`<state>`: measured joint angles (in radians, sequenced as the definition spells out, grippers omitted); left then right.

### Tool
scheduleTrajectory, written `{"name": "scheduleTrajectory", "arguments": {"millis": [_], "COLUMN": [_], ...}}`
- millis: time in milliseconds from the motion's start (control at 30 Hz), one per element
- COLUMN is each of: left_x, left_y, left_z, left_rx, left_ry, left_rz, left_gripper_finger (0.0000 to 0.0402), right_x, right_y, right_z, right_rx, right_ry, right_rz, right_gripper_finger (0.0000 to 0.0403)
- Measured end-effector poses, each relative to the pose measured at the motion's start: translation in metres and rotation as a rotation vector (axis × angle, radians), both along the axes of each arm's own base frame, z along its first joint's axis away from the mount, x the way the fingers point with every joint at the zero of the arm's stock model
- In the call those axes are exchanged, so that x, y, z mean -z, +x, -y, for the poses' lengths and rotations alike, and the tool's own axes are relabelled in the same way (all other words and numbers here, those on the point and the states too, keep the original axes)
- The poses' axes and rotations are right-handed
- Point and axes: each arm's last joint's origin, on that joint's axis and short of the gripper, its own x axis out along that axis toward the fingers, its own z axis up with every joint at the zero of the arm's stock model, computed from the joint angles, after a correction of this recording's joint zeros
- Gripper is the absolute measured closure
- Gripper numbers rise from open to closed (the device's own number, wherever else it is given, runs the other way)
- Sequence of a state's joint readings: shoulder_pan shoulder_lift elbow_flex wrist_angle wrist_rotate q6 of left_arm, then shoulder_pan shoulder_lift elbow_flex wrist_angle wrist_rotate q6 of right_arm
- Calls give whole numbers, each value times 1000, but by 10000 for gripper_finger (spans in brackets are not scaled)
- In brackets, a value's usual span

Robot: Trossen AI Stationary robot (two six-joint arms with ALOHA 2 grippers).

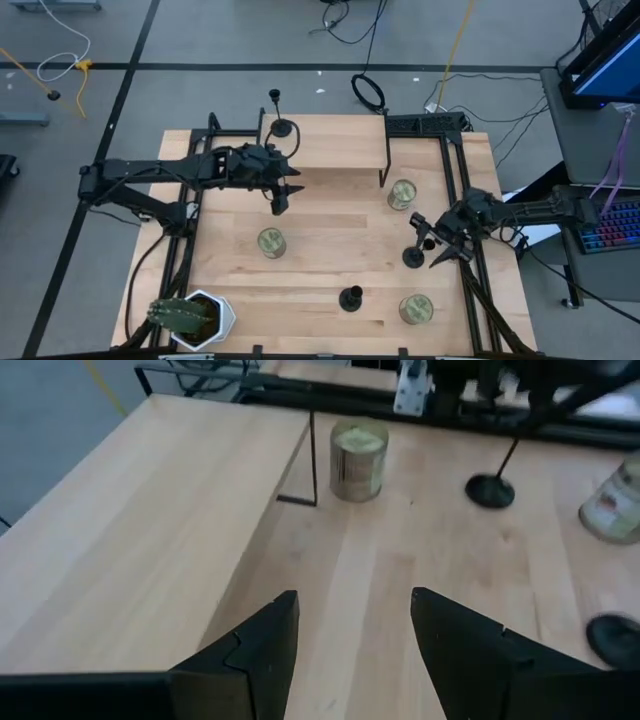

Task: Pick & Place candle stick holders
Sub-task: Put the top black candle holder on the shelf

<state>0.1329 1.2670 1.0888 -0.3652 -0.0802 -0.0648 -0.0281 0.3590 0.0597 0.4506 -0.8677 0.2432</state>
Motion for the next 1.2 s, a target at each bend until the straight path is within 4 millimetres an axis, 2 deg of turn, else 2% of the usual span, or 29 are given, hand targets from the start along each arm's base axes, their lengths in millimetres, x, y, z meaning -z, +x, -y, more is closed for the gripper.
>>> {"name": "scheduleTrajectory", "arguments": {"millis": [167, 433, 600, 800, 1100, 1200], "left_x": [3, 6, 6, 5, 5, 5], "left_y": [4, 7, 7, 9, 9, 9], "left_z": [0, 6, 14, 21, 23, 23], "left_rx": [-13, -1, 23, 41, 41, 55], "left_ry": [-26, -45, -46, -35, -16, 8], "left_rz": [-1, -13, -6, 5, 0, -5], "left_gripper_finger": [199, 199, 199, 199, 199, 199], "right_x": [8, 27, 33, 37, 39, 37], "right_y": [1, -1, 0, 0, 1, 1], "right_z": [4, 4, 7, 6, 6, 6], "right_rx": [40, 43, 153, 130, 125, 127], "right_ry": [-84, -165, -209, -219, -176, -178], "right_rz": [7, -126, -178, -200, -244, -224], "right_gripper_finger": [167, 167, 175, 227, 337, 357]}}
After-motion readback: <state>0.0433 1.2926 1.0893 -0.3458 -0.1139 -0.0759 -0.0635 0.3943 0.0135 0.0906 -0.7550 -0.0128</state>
